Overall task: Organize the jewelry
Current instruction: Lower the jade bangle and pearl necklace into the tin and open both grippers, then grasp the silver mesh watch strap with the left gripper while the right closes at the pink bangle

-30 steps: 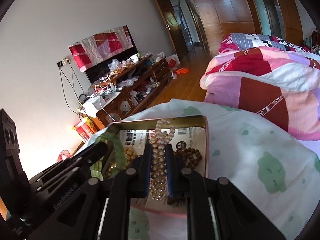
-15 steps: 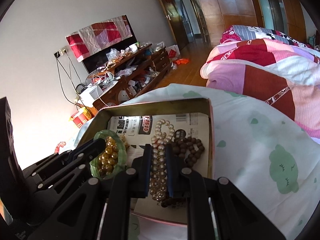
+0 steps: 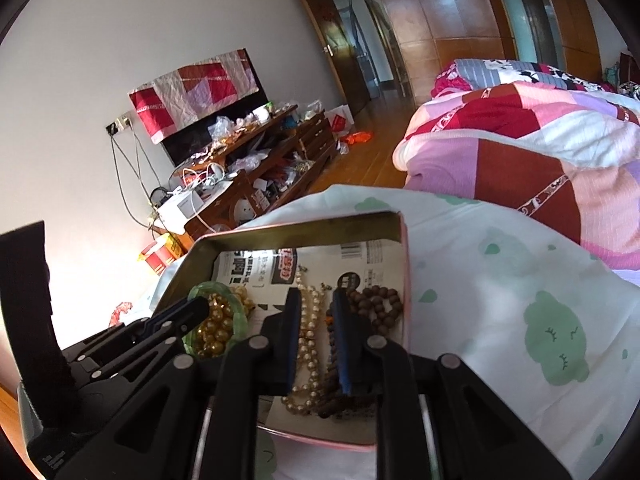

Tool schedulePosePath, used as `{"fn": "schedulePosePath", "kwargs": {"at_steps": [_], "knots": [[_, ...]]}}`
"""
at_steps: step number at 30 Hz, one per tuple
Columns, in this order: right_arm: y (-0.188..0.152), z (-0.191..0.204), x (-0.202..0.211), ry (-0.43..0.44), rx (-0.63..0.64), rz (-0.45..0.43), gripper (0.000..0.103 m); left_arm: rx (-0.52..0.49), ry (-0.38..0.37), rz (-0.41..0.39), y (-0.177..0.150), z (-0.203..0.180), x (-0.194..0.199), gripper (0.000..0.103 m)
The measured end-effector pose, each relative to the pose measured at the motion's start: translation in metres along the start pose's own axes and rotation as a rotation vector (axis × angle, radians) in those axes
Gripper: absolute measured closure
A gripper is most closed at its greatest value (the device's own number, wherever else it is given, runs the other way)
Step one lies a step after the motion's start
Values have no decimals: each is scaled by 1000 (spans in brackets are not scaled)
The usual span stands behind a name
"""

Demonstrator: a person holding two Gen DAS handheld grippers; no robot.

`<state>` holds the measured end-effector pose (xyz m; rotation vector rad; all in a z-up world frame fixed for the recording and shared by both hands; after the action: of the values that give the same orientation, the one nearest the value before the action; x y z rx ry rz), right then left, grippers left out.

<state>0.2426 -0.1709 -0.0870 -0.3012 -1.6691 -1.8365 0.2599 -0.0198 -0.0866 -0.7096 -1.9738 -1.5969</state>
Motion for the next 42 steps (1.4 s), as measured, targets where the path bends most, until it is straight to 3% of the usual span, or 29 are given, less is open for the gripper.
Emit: {"fn": "schedulePosePath", "kwargs": {"at_steps": [4,7,12,18,24,30,42], "knots": [[0,-4,2,-9,-17,-10,67,-9,8,3,-1,-2,-1,87],[1,-7,5,-19,-22,-24,65,-14,18,-3,-2,-3,0,82],[0,-7,4,-26,-25,-22,65,3,14,-36,0,-2,6,41],[0,-7,8,-56,-11,-29,65,-17,5,-77,2,-2,13,39],[-3,-11,28,-96,-29,-48,65,58,-70,-78,7,12,27,39],[-23,-22,51,-98,-68,-20,65,132,-98,-65,-1,31,52,39],[-49,-14,83,-84,-56,-7,65,195,-81,-48,-32,62,88,39]]}}
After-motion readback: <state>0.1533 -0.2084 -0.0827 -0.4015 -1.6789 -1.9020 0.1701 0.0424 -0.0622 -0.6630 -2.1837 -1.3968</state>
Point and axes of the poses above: each gripper's, at about its wrist camera, not at the fingertips, and x roughly against the way its jaws point, z to its left, y to its top, the point moved 2 cm from there along -x, roughly the way its jaws point, and after that the axes turned 13 degrees about x, right-handed, at the moved point
